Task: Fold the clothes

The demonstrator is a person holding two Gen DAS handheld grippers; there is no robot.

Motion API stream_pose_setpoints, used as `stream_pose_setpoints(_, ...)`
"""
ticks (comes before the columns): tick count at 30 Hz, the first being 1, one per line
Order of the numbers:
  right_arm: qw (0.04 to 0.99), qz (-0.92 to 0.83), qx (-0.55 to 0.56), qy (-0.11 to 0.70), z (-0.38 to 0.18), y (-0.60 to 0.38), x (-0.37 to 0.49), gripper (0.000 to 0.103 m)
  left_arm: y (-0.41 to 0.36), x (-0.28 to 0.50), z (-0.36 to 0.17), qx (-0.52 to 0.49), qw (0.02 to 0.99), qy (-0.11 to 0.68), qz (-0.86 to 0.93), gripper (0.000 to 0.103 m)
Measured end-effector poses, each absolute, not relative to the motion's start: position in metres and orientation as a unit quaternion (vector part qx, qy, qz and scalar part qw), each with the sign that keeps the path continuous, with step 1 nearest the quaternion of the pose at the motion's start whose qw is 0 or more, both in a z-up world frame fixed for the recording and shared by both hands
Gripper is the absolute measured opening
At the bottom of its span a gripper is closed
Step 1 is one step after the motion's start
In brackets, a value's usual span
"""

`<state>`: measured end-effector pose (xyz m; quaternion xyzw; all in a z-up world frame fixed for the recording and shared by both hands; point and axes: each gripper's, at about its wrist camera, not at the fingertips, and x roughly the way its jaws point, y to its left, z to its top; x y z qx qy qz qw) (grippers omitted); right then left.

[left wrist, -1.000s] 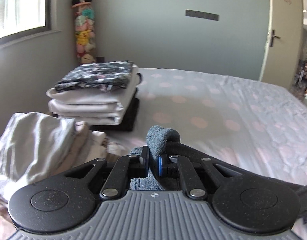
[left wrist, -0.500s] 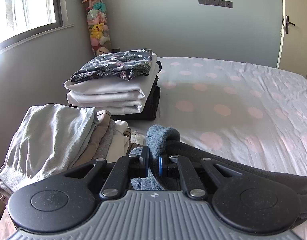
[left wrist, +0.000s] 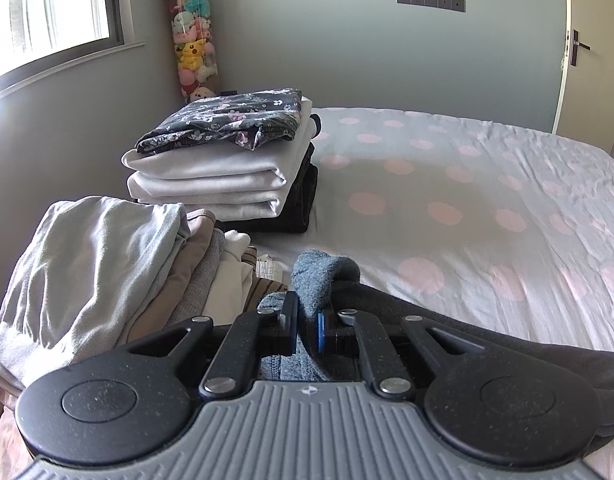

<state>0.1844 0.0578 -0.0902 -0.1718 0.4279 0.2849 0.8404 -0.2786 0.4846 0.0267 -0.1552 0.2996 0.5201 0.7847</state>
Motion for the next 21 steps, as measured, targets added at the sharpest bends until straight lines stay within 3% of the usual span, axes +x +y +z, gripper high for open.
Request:
stream_pose_setpoints(13,0.935,0.196,-0.247,0.161,0.107,-0.007,0.189,0.004,0.440,-0.299,0.082,-0.144,0.823,0.230,0.499,0.010)
stream_pose_setpoints(17,0.944,0.168,-0.246,0.140,0.138,-0.014,0.211,0.004,0.433,-0.290,0.093,-0.125,0.832,0.222,0.492,0.010)
stream_pose_setpoints(21,0.931,0.172,-0.277,0.162,0.123,0.015,0.236,0.004,0.446,-0.270,0.083,-0.125,0.822,0.241,0.501,0.010)
